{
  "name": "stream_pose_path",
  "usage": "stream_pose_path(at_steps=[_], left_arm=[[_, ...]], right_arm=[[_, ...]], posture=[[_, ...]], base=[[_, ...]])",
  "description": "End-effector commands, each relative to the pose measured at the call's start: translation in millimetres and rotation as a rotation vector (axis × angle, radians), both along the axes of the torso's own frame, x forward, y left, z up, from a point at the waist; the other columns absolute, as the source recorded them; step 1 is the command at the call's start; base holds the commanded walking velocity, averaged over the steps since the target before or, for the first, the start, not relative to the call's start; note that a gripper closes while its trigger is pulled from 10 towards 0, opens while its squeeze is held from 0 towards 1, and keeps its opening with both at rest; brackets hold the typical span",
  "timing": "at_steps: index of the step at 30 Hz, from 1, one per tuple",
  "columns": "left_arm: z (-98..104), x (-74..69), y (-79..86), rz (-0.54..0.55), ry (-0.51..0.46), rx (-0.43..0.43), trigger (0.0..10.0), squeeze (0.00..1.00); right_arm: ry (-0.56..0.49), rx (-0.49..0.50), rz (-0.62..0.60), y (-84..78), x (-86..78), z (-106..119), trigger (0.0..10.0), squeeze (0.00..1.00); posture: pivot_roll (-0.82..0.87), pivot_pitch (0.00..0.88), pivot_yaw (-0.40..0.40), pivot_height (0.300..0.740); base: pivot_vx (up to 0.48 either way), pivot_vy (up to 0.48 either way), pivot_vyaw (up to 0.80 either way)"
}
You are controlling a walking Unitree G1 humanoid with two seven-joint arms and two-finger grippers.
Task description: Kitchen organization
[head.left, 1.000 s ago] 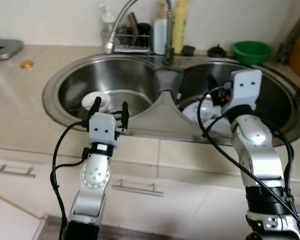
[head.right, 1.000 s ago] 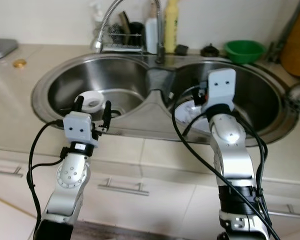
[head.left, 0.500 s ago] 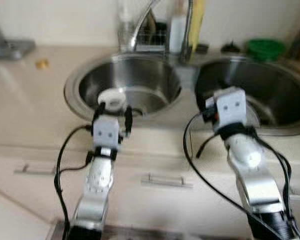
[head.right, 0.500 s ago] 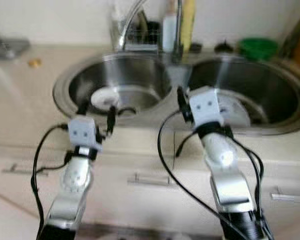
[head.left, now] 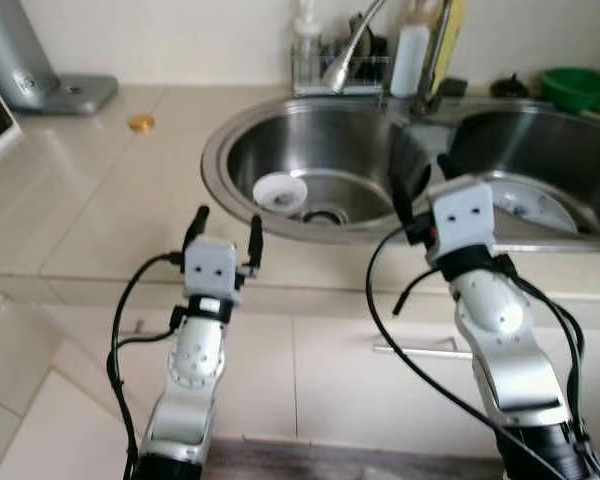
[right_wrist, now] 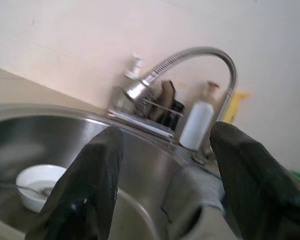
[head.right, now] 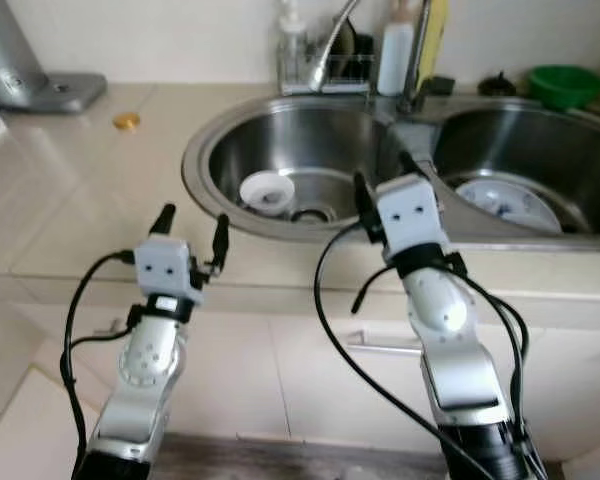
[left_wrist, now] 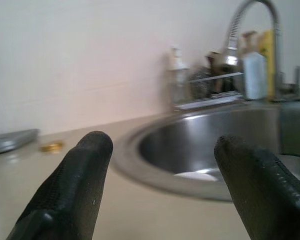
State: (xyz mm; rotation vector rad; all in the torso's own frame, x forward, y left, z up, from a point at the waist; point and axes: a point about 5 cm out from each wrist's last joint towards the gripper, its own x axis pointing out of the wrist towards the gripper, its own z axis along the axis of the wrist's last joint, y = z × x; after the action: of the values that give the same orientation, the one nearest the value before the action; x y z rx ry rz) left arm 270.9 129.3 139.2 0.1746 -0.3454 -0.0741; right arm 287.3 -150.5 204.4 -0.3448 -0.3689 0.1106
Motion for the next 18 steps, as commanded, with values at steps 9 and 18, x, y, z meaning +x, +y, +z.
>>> stream_pose_path(at_steps=[9, 18], left_arm=[[1.6, -1.7, 4.5, 0.019, -0.014, 0.012, 10.0, 0.00], [0.9, 0.3, 2.1, 0.005, -0.008, 0.023, 10.0, 0.00]], right_arm=[[0.000, -0.022, -0.032, -9.6, -2.2, 5.8, 10.0, 0.00], [0.055, -0.111, 0.078, -1.4, -16.4, -9.9, 10.0, 0.00]], posture=[[-0.18, 0.000, -0.014, 0.740], [-0.20, 0.000, 0.005, 0.740]], base=[[0.000, 0.000, -0.53], [0.000, 0.000, -0.79]])
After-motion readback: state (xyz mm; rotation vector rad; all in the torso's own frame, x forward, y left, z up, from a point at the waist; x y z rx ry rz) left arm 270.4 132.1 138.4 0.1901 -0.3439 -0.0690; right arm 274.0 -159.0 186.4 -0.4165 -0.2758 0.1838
